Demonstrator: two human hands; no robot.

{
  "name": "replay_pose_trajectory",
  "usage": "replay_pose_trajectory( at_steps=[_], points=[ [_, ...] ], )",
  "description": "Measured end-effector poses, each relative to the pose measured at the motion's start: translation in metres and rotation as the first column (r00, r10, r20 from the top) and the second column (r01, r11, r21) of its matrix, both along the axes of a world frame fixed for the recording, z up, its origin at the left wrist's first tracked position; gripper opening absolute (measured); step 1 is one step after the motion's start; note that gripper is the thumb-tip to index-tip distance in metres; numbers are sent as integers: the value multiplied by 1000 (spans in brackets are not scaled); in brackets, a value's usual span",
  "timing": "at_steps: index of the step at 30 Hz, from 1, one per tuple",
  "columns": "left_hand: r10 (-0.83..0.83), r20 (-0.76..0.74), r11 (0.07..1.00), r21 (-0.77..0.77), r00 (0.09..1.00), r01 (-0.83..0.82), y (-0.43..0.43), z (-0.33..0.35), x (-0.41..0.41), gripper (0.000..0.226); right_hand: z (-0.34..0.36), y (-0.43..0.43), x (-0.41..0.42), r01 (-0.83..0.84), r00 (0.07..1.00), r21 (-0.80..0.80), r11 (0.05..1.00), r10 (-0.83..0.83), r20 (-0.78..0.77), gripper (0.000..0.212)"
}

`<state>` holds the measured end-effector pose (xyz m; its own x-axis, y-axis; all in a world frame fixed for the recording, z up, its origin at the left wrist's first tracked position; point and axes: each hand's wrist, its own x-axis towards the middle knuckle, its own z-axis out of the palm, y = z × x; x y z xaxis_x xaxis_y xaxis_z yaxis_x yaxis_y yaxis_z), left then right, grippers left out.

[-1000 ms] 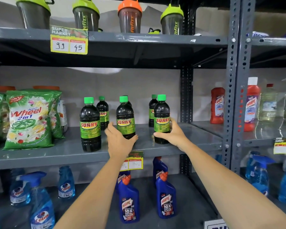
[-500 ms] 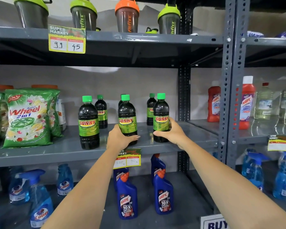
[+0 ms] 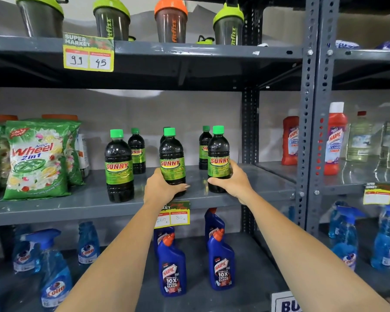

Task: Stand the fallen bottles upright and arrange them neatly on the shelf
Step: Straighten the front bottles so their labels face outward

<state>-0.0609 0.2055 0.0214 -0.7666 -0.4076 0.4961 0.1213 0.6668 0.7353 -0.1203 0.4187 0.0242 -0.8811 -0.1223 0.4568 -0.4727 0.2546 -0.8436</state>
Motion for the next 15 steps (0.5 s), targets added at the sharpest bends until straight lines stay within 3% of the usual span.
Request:
replay_pose_trajectory(
  at_steps=[11,13,15],
  points=[
    [12,-5,1000,-2,1000,-12,1,-2,-3,80,0,1,-3,-18,1000,-3,1000,18,15,73],
    [-1,-3,1000,-1,1000,1,1,-2,-3,80,-1,2,-4,-27,1000,6,1000,27,13,80],
    [-23,12,1000,-1,1000,23,2,-3,-1,81,-1,3,-4,-35,999,17,999,35,14,103]
  ],
)
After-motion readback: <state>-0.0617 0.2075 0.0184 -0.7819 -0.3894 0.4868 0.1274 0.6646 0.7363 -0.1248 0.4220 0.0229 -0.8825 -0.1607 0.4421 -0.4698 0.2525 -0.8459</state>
